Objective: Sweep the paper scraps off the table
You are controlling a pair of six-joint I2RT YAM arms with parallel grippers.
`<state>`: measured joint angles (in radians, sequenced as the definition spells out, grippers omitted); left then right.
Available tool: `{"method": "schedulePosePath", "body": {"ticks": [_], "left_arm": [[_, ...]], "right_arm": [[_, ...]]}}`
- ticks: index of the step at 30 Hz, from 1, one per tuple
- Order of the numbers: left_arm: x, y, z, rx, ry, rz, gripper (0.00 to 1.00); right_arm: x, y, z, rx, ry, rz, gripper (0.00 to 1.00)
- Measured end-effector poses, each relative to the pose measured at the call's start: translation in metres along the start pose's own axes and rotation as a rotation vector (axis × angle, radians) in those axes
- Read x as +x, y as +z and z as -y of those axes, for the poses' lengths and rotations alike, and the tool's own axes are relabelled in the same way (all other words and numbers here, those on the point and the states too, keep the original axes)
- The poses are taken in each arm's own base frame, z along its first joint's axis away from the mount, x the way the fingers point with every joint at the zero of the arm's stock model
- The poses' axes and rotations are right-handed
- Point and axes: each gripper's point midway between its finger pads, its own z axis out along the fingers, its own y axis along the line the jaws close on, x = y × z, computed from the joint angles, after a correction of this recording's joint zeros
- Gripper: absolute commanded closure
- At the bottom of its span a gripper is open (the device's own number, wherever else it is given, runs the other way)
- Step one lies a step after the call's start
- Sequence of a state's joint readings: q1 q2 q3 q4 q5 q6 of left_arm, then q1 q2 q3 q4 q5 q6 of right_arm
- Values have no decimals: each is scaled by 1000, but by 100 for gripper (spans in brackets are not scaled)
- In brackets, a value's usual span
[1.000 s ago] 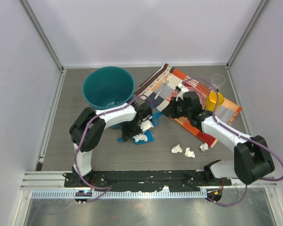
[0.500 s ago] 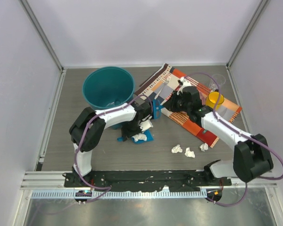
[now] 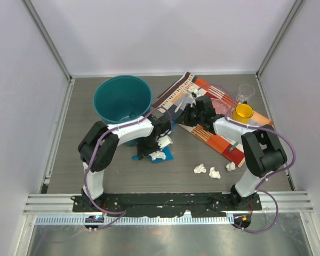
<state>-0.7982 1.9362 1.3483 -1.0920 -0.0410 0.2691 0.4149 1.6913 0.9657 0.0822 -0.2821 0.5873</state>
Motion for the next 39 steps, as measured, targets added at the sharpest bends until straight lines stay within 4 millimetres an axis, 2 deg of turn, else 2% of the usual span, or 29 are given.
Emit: {"method": "schedulePosePath", "body": {"ticks": [3,11,16,20,23,30,39], "left_arm": [[1,0,-1,1,-6,-1,100],[1,0,-3,0,-11,2,100],[-2,-2,-5,-3,-13,11,100],[-4,-3,-6,-5,-14,17,100],[-4,-3,-6,-5,-14,17,100],[-10,-3,-4,7,-14,47,100],[-22,-12,-6,-1,-15,131,100]], "right_arm": [[3,-11,-2,-6,-6,10,99],[23,-63,-10,-54,-7,57,99],[44,-73,-11,-92,30,38,99],[47,-76,-9,-74,29,27,99],[41,-87,-8,-33,2,39,99],[3,-111,-27,-13,-72,112,99],[-15,-139,-7,135,-94,186,99]]}}
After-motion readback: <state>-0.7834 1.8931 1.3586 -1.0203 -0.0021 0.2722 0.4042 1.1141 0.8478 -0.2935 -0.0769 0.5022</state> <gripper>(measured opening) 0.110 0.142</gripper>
